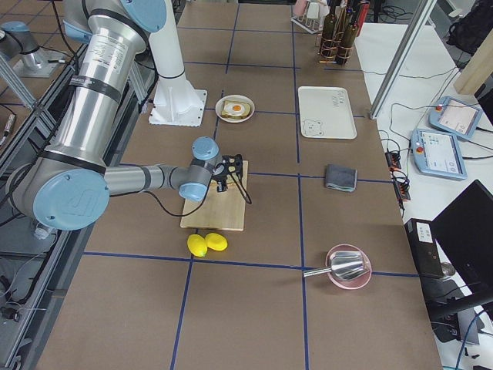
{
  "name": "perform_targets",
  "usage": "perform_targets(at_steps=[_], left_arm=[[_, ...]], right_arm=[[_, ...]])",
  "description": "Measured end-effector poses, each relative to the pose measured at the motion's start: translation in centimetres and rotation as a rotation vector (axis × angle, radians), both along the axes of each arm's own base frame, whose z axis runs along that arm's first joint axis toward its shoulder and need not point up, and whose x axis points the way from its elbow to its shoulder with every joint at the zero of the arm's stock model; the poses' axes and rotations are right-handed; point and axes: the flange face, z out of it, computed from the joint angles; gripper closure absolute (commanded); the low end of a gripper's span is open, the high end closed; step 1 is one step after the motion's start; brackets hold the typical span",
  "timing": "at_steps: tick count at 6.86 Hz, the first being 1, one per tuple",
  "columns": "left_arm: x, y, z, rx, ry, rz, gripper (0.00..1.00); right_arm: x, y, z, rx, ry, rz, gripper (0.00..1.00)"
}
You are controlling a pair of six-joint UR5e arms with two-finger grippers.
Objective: Make sandwich and place on tray
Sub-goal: 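Reach the right gripper to the bread slice on the wooden board and grasp it, then lift the bread slice with the right gripper and carry it over the egg plate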
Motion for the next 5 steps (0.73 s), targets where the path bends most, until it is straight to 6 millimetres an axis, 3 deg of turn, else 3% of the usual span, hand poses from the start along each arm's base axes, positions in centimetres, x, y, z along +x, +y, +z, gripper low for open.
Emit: perform_targets(at_steps=[1, 5], left_arm=[[-0.09, 0.01, -0.03, 0.001, 0.0, -0.002, 0.0], [-0.41, 0.11, -0.42, 0.009, -0.001, -0.009, 0.0]], right_arm=[[-0.05, 0.0, -0.03, 0.0, -0.001, -0.001, 1.0], [0.01, -0.05, -0.66, 0.005, -0.012, -0.001, 1.0]])
